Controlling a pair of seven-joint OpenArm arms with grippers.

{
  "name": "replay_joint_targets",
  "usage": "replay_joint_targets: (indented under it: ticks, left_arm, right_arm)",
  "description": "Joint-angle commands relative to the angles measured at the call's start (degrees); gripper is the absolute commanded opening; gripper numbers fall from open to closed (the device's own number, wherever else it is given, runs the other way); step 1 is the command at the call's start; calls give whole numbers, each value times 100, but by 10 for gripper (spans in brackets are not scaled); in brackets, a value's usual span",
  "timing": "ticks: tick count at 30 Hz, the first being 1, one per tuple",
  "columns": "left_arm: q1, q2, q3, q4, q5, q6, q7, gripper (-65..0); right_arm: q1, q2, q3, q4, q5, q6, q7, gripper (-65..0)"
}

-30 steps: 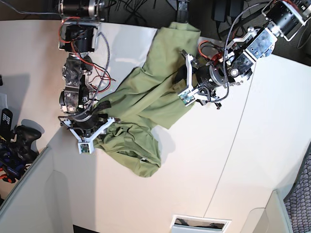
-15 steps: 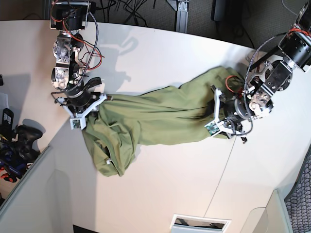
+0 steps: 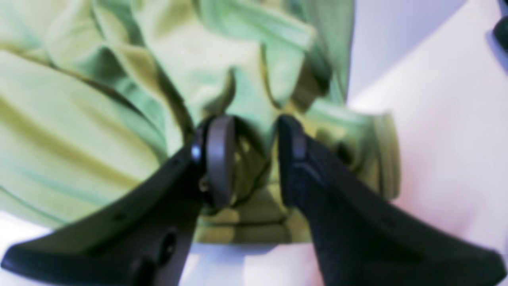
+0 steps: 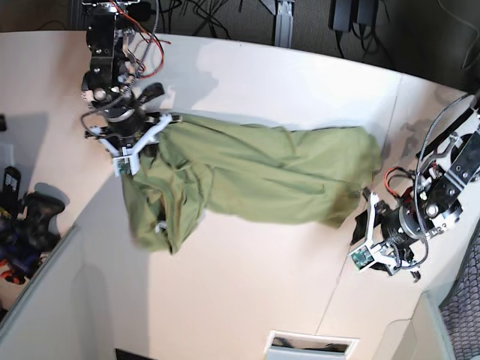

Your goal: Layout the t-shirt on the table in an organized manner, then fold the t-shirt properly

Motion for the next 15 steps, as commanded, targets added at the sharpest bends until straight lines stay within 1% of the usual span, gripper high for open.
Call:
replay_joint_targets:
  ticks: [1,4,6,8,10,13,15]
  left_arm:
    - [59,-173,-35,407,-9,-42,4,-324]
    - [612,-575,-37,1071,9,-26,9,-324]
    - [892,-673,-50,1062,31,166,-48,-324]
    - [1088,-662,-122,852,210,411,-50,-324]
    - [1248,-599,-236,682,85,398,-48,-324]
    - [1443,-428,-551,586,-415,319,-44,-324]
    - [1526,-245,-896,516,-894,9,48,-324]
  right_arm:
    - [118,63,28,170,31,0,111,-456]
    - [133,66,28,295,98,2,109,-456]
    - [129,63,28,328,142,2,109,-456]
    - [120,63,28,330,203,2,111,-456]
    - [125,63,28,330,267,2,116,-456]
    - [120,63,28,330,291,2,114,-456]
    - [118,63,28,330,289,2,98,-456]
